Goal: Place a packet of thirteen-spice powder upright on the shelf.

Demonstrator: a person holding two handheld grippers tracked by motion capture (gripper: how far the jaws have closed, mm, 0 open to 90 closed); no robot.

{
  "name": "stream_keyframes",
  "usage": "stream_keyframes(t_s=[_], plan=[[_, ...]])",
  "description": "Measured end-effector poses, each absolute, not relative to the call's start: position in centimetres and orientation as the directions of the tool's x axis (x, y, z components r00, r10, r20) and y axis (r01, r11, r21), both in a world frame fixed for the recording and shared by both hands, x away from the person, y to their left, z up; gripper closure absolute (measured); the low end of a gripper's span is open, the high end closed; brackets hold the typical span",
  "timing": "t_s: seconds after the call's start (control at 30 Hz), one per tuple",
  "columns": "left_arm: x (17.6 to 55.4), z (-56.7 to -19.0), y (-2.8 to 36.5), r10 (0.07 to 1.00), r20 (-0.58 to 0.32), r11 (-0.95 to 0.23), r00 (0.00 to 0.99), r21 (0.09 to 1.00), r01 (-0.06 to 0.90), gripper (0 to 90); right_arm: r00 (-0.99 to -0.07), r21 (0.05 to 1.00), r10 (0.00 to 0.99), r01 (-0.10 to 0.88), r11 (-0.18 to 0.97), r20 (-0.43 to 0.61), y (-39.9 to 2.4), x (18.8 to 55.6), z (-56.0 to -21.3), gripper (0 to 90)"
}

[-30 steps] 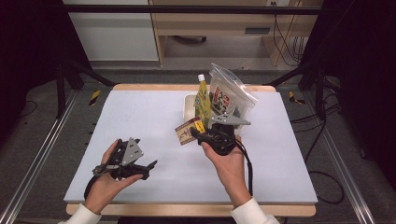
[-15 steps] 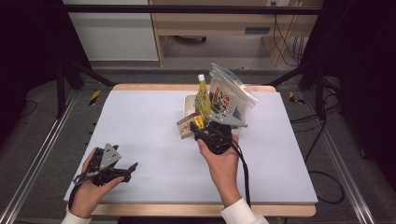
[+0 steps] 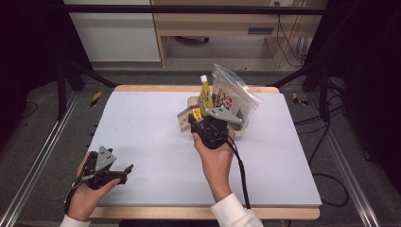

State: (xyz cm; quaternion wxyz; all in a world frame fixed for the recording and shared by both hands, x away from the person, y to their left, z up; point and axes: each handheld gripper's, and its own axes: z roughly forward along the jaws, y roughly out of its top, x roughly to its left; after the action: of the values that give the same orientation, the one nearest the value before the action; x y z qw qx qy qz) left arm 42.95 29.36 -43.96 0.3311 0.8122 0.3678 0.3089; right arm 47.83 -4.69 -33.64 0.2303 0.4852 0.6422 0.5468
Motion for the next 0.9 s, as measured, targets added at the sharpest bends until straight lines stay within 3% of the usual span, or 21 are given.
stream_keyframes(t_s=[0.9], plan=[[42.9, -44.3, 28.7, 0.768, 0.289, -0.563, 0.571, 0.730, 0.388, 8.6, -0.306, 0.936, 0.923, 0.329, -0.125, 0.231, -4.4, 51.3, -34.2, 67.8]])
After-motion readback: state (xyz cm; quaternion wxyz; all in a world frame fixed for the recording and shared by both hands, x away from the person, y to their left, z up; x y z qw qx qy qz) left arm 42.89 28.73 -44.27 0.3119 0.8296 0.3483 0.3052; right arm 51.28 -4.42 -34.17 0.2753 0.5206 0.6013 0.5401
